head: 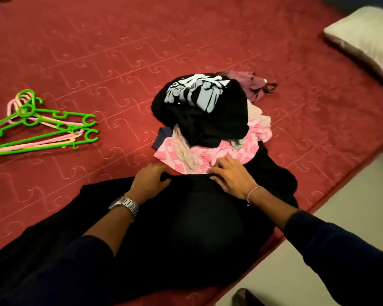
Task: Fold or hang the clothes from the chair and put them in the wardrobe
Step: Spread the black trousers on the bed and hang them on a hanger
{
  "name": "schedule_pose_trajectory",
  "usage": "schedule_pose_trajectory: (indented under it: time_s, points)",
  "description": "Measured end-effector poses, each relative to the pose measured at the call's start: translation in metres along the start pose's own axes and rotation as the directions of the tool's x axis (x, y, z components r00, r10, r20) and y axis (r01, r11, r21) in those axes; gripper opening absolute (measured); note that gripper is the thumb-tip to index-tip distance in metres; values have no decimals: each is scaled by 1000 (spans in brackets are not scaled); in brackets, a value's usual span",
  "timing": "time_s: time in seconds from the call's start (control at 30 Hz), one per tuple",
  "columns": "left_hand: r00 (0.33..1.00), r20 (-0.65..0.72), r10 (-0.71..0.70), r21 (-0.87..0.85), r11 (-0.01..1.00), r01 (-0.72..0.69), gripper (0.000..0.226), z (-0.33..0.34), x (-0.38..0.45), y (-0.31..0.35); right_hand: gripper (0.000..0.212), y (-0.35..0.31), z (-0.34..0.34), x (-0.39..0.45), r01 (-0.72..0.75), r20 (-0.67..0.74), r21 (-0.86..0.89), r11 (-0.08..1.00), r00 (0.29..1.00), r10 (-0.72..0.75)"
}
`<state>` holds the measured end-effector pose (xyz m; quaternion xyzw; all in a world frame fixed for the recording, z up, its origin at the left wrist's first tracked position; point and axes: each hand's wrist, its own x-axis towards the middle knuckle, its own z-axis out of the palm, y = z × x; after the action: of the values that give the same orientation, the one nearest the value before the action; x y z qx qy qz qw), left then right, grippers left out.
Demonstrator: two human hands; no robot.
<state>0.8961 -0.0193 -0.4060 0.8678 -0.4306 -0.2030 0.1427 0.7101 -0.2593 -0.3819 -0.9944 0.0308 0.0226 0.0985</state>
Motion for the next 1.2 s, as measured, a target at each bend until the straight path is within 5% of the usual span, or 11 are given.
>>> schedule_pose_trajectory:
  time_s: [0.17,0.23,0.33,0.4,0.5,0.7,0.8,0.87,1.0,1.1,1.2]
  points:
    - [998,42,45,-110,993,-40,26,7,18,39,30,14,-12,-11,201,-146,65,977,971,-190]
    - [998,28,56,-177,983,-50,29,7,22,48,29,13,-20,-17,158,-155,170,973,979,-132]
    - [996,58,75,-226,972,-60,21,9,29,50,30,15,-36,-21,-128,133,394,910,988,82]
    - [993,66,94,-227,971,-77,24,9,31,48,50,28,-45,-22,-176,340,242,954,936,87]
    - [993,72,92,-249,966,-72,32,8,32,43,64,59,-63,-25,-156,593,-126,980,780,201]
    - [993,59,106,-247,965,-88,13,11,33,41,32,105,-125,-34,-430,883,-204,879,306,355]
    - [998,35,44,-255,966,-34,13,8,37,38,41,135,-122,-32,-443,696,-302,844,502,513]
    - [999,-16,-49,-195,980,45,11,6,36,41,41,150,-103,-35,-543,334,-368,755,680,653]
    - [968,-188,-166,-133,981,142,33,3,29,49,26,129,-65,-54,-555,-212,-332,762,831,513]
    - [966,-242,-88,-40,996,81,35,1,18,51,37,95,-40,-76,-344,-7,-36,938,939,344]
    - [943,-296,154,113,986,-125,26,5,3,56,61,78,-17,-100,-207,248,-131,970,940,234]
